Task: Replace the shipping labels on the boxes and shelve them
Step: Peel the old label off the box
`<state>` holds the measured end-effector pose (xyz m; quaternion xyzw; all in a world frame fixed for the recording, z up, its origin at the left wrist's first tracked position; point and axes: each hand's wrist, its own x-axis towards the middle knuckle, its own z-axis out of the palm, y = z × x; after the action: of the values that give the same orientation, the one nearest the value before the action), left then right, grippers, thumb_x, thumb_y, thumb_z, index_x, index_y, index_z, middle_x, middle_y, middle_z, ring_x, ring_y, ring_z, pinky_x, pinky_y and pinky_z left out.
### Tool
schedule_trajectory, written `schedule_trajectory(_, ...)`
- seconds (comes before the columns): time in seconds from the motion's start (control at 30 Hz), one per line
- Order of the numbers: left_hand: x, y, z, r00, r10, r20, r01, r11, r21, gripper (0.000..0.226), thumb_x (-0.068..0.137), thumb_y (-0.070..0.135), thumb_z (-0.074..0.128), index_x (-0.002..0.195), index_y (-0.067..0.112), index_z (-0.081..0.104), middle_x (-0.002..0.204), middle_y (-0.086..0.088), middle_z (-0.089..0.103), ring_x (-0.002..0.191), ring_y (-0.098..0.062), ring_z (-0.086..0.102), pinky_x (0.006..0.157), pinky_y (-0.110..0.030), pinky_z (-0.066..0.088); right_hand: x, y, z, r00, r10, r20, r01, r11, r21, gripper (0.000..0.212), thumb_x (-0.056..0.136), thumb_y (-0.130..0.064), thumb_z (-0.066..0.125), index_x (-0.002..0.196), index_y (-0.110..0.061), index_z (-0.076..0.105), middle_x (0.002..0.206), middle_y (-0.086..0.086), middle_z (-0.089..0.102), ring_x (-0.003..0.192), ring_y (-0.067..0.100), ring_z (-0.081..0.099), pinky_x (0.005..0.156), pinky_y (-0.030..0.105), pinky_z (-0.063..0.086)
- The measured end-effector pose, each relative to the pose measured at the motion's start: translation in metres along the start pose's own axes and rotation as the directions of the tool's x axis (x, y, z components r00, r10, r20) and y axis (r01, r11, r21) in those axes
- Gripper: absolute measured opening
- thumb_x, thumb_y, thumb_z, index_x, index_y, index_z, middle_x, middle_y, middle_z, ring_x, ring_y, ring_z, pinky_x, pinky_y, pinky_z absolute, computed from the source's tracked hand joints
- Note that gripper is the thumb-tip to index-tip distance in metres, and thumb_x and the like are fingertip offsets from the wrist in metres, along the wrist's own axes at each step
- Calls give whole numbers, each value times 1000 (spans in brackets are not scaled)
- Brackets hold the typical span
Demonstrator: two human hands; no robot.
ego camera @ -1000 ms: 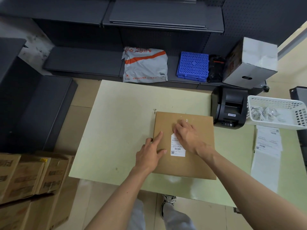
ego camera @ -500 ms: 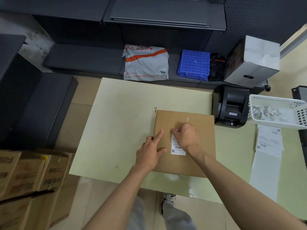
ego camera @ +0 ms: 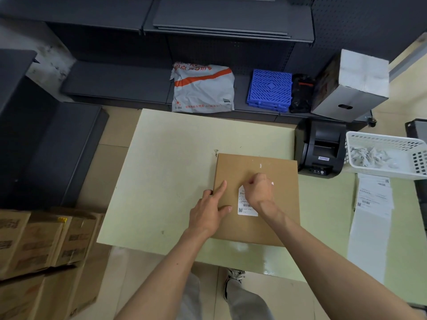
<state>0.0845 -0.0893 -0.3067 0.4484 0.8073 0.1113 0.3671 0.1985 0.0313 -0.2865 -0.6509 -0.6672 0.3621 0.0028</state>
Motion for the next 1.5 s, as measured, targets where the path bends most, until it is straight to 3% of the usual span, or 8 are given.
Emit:
schedule_trajectory(0.4, -1, 2, -1, 1000, -20, 2, 20, 1000, 9, 74, 98, 51, 56, 155, 53, 10, 127, 3, 47, 108, -22, 57, 88, -44, 51, -7, 32, 7, 1000, -19, 19, 19, 1000, 11, 27, 95, -17, 47, 71, -7, 51, 80, 12, 57, 70, 30, 50, 63, 31, 39)
schedule_trajectory(0.6, -1, 2, 0, 1000, -15, 12, 15, 1000, -11, 74, 98, 52, 55, 155, 54, 8, 129, 3, 44, 110, -21, 54, 87, -42, 51, -10, 31, -2, 1000, 19, 11, -20, 996, 89, 38, 96, -20, 52, 60, -7, 53, 57, 2, 51, 57, 23, 48, 55, 30, 38)
schedule_trajectory(0.73, -1, 2, 0, 1000, -14, 17, 15, 1000, -22, 74, 98, 52, 55, 154, 55, 8, 128, 4, 44, 109, -20, 55, 87, -43, 51, -8, 16, -5, 999, 37, 17, -38, 995, 97, 51, 95, -32, 55, 48, -14, 42, 48, 0, 43, 50, 22, 42, 54, 31, 34)
schedule_trajectory(0.87, -1, 2, -1, 1000, -15, 19, 16, 1000, -16, 74, 97, 53, 56, 154, 55, 8, 125, 4, 45, 105, -20, 56, 87, -44, 52, -6, 12, -1, 999, 30, 30, -32, 996, 86, 39, 92, -18, 52, 53, -15, 44, 55, 1, 48, 61, 29, 48, 59, 29, 36)
schedule_trajectory(1.0, -1, 4, -2, 999, -31, 14, 31, 999, -23, 75, 98, 50, 57, 155, 53, 10, 126, 4, 46, 105, -21, 57, 88, -44, 52, -9, 24, -5, 998, -38, 50, 34, 997, 73, 26, 93, -12, 50, 68, -4, 55, 65, 5, 56, 65, 28, 52, 57, 29, 36)
schedule_trajectory(1.17, 0, 8, -1, 998, -54, 18, 54, 998, -35, 76, 97, 47, 60, 156, 52, 12, 131, 3, 46, 110, -22, 57, 88, -40, 51, -19, 37, -7, 992, -122, 27, 118, 986, 114, 31, 96, -10, 48, 65, -8, 49, 56, -2, 48, 51, 15, 43, 42, 19, 32)
schedule_trajectory(1.37, 1, 8, -2, 998, -63, 18, 64, 996, -55, 77, 96, 46, 62, 156, 51, 14, 133, 3, 49, 115, -23, 55, 91, -38, 49, -27, 43, -16, 994, -104, 22, 99, 982, 161, 35, 92, -7, 50, 58, -10, 44, 54, -4, 41, 48, 10, 34, 44, 21, 28)
schedule_trajectory(1.5, 1, 10, -2, 998, -63, 12, 64, 997, -53, 77, 96, 45, 63, 156, 51, 15, 133, 1, 50, 117, -24, 55, 90, -37, 47, -33, 46, -20, 997, -78, 19, 73, 981, 178, 27, 91, -7, 51, 63, -5, 50, 58, 1, 46, 53, 16, 37, 45, 25, 28)
